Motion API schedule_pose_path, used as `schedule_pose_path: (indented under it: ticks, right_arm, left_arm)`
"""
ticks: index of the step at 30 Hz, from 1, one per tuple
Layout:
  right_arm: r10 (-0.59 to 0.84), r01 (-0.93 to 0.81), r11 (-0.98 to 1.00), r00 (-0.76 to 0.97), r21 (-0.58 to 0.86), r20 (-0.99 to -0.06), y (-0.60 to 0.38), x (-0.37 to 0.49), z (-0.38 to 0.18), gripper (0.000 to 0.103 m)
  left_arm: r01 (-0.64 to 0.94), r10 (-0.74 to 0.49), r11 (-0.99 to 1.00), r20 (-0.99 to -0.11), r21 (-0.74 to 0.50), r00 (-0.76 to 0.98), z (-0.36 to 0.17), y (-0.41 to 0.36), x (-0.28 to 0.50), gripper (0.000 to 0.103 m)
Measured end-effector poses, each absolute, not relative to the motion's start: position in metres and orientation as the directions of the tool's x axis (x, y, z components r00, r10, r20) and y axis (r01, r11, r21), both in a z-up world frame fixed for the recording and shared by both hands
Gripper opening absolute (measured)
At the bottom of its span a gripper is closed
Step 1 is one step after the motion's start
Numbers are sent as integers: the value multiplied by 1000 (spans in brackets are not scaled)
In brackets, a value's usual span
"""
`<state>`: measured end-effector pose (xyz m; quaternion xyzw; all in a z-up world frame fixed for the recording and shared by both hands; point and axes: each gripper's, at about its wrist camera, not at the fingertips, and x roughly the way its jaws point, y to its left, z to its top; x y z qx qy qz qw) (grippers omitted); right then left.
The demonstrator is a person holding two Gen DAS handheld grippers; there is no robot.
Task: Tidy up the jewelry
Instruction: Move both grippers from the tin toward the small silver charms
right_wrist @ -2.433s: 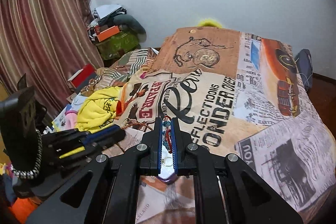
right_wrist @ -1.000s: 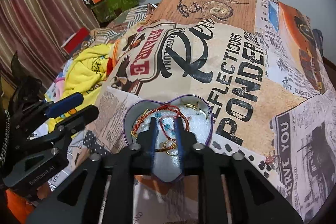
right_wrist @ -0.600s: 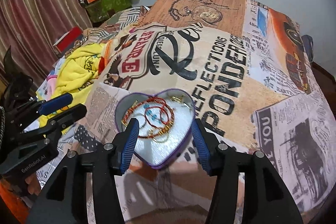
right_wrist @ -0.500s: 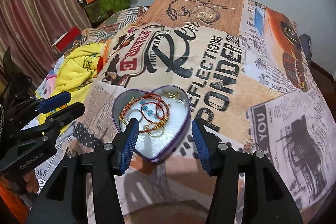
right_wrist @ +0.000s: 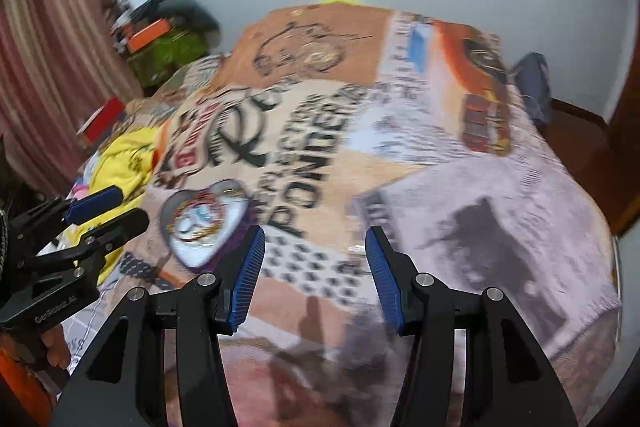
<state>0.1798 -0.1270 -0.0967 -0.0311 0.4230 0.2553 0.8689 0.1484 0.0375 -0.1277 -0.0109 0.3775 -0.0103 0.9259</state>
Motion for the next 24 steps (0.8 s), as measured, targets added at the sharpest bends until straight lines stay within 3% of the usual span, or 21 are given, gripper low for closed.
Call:
schedule_pose_path:
  ticks: [13,19,24]
  right_arm:
    - [294,-288,946,558,151,-776,-226,193,-109,48]
    - [285,-255,952,540,169,-792,-246,196,-120,48]
    - [291,-257,950,523,177,-802,-248,200,-128,48]
  left_arm:
    - [197,-185,977,-775,-79,605,-169,-44,198,51]
    - [204,-184,976,-816,-83,548,-196,-60,224,31]
    - [193,-186,976,-840,-99,510,-215,-68,242,30]
